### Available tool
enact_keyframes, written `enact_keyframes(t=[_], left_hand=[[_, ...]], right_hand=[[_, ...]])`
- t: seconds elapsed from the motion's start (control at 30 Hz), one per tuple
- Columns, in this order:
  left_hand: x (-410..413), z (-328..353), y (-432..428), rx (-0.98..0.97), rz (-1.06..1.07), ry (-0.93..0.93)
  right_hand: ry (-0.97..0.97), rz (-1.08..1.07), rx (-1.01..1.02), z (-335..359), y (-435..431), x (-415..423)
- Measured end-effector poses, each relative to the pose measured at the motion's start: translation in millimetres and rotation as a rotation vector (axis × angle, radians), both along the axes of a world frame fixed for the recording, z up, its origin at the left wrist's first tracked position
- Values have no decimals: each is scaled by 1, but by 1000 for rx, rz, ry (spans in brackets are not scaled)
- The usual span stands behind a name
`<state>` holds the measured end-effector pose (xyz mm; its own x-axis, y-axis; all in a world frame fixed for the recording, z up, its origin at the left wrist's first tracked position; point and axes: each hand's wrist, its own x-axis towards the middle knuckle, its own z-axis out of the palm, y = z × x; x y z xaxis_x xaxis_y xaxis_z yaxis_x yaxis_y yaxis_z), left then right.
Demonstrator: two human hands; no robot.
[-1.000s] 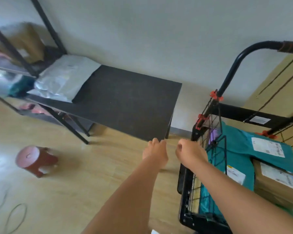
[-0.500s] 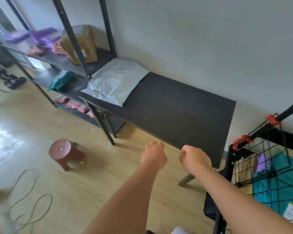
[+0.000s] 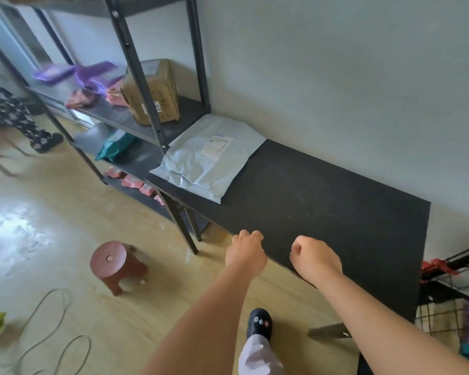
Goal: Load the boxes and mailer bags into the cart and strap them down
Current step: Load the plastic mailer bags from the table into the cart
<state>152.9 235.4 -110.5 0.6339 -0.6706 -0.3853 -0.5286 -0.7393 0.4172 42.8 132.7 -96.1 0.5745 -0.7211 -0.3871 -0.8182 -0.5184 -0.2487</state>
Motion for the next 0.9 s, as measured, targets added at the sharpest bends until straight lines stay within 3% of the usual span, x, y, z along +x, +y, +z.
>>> enact_keyframes(t=[0.47, 0.67, 0.9], left_hand=[[152, 6, -74, -16, 108, -35], [203, 12, -91, -75, 190, -37], [264, 9, -121, -75, 87, -68]], right_hand=[[-29, 9, 79, 2, -91, 149], [-151, -65, 169, 9, -106, 194], [-294, -210, 252, -1, -115, 250]])
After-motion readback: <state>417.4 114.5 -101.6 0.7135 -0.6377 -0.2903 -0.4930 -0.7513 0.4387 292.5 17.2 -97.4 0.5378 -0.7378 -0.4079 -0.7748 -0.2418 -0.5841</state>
